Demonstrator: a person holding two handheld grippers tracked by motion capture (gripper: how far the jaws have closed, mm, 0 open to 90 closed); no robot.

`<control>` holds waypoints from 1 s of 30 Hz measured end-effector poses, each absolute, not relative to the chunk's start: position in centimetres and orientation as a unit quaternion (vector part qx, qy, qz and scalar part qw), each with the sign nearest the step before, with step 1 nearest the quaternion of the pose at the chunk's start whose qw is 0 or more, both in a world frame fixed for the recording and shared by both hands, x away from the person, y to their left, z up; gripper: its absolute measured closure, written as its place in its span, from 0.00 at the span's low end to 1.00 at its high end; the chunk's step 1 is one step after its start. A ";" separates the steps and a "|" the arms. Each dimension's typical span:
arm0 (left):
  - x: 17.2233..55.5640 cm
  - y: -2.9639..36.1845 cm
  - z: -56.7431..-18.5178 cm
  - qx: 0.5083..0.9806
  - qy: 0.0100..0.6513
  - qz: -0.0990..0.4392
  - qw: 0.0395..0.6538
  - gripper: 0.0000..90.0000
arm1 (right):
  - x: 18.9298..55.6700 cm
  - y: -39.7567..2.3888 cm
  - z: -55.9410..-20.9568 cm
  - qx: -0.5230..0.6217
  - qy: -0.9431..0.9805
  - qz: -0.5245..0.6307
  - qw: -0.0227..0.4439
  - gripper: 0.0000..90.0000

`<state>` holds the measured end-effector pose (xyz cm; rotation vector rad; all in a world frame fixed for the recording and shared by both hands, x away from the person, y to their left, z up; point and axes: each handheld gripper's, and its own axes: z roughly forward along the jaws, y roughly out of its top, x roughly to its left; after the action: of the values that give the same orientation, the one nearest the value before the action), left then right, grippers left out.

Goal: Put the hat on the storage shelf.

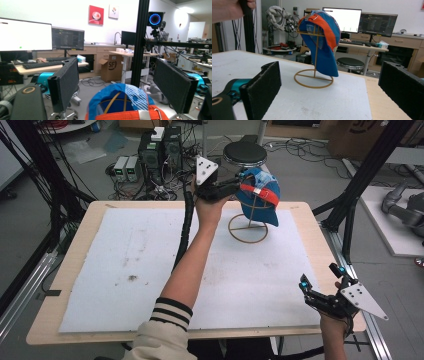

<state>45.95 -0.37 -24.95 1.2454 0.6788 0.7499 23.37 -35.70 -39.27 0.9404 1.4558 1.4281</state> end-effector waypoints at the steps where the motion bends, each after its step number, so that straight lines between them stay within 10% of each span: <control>1: 45.6 0.0 -24.8 0.557 0.304 0.339 0.695 0.23 | 23.4 -35.6 -39.3 0.377 0.585 0.573 0.433 0.05; 30: 37.5 11.3 -24.0 0.528 0.326 0.427 0.657 0.20 | 24.7 -33.7 -38.8 0.357 0.590 0.588 0.423 0.05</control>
<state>37.54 11.31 -24.03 1.1961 0.7395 0.9678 24.75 -33.66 -38.76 0.8926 1.4772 1.4706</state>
